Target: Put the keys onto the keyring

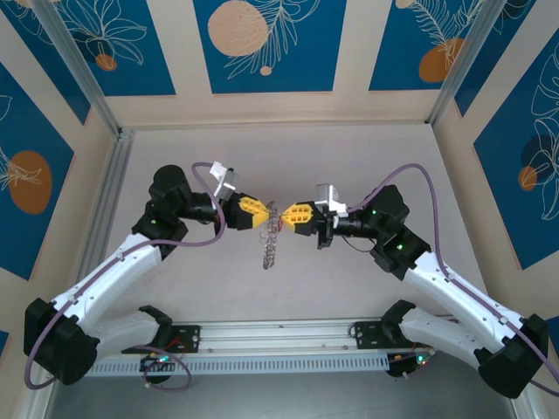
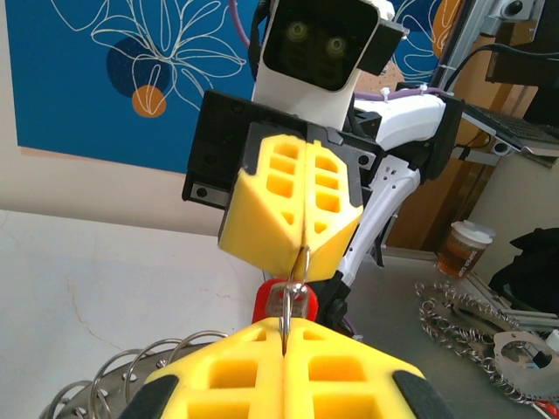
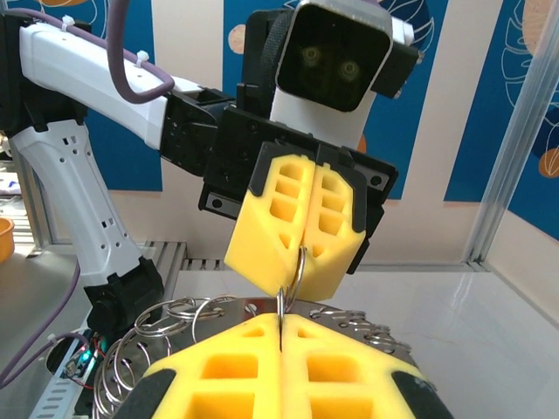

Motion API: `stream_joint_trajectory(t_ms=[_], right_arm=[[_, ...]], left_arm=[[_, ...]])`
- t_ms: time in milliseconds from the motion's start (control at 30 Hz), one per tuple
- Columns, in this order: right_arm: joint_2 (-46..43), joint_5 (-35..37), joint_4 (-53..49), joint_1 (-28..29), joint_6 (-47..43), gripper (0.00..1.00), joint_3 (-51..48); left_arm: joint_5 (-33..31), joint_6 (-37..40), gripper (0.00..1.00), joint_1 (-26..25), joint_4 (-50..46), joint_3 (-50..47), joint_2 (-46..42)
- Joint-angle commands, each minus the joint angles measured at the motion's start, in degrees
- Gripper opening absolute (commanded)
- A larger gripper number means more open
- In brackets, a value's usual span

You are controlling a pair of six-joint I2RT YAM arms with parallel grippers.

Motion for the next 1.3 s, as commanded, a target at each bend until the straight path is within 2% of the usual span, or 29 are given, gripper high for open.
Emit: stream_joint_trajectory(t_ms=[0, 667, 1267], right_arm=[[0.7, -0.6, 1.2, 0.1, -0.1, 0.00, 1.1], [-1.7, 1.2, 3.0, -0.4, 0.5, 0.00, -0.5], [1.3, 1.6, 4.4, -0.4, 0.5, 0.00, 0.4]], left_arm=[[0.6, -0.5, 0.00, 0.8, 3.3, 1.1, -0.5], [-0.2, 0.7, 0.00, 0.8, 1.6, 1.3, -0.4], [0.0, 0.3, 0.00, 0.8, 2.3, 1.1, -0.8]])
